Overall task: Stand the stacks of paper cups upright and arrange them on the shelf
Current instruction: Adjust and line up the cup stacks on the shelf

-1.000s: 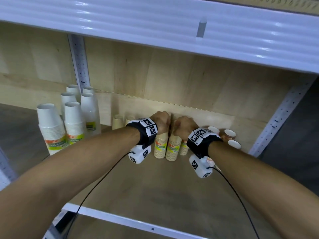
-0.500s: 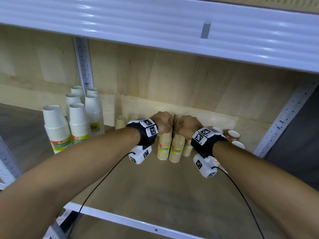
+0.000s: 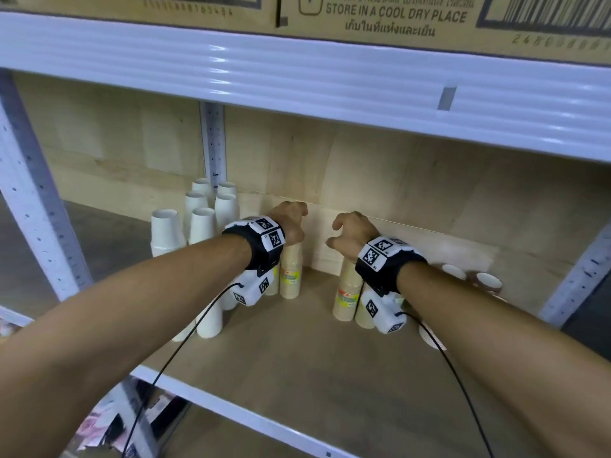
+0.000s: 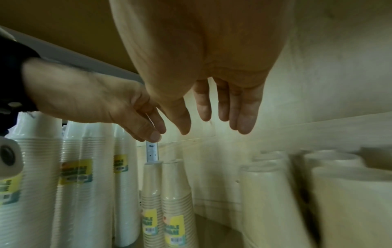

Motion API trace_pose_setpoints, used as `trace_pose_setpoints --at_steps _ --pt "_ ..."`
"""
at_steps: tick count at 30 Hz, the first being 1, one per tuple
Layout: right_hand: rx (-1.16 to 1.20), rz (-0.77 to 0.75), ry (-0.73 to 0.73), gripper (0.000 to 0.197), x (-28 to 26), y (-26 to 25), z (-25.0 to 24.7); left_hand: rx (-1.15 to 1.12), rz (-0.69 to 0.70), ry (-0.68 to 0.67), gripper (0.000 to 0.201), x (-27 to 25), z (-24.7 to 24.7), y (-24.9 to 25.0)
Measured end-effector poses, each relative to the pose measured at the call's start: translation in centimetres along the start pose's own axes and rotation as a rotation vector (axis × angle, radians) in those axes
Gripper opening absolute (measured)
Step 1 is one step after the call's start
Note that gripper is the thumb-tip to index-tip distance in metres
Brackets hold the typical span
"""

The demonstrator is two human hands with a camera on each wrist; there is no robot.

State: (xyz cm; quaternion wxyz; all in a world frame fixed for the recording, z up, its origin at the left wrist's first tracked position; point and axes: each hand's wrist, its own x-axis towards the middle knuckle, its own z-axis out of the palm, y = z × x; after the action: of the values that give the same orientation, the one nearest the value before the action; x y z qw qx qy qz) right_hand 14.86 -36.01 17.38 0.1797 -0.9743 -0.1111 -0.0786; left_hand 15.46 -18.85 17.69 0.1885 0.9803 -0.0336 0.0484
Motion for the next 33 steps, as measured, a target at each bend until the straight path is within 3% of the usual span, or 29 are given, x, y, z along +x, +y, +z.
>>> trace_pose_setpoints --at_steps 5,12,18,21,23,25,30,33 --pt "0.011 -0.076 -0.046 0.045 1.0 -2.7 1.8 0.028 -0.068 0.042 0.079 -0.1 0.3 -2.3" --pt "-0.033 -0.109 -0.104 0.047 2.6 -4.9 4.2 0.05 -0.144 -0.004 0.063 0.6 2.6 -4.2" --pt "-0.06 -0.097 -0.192 0.048 4.0 -4.9 6.3 0.002 -0.158 -0.062 0.07 1.5 4.2 -5.3" --pt "-0.065 -0.116 -0.22 0.052 4.8 -4.9 7.3 -0.008 -0.168 -0.049 0.052 1.7 4.4 -5.4" --pt "-0.065 -0.119 -0.231 0.042 5.2 -5.1 7.8 0.014 -0.164 -0.044 0.035 1.7 4.4 -5.4" --pt "-0.061 -0.103 -0.247 0.011 5.4 -5.4 8.0 0.028 -0.156 -0.039 0.028 1.6 4.5 -5.5" --pt "-0.033 -0.103 -0.237 0.019 5.5 -5.1 8.8 0.099 -0.099 0.039 0.035 1.4 5.0 -6.0" --pt "-0.028 -0.117 -0.226 0.019 5.0 -5.0 8.6 0.102 -0.046 -0.007 0.027 1.3 4.3 -5.9"
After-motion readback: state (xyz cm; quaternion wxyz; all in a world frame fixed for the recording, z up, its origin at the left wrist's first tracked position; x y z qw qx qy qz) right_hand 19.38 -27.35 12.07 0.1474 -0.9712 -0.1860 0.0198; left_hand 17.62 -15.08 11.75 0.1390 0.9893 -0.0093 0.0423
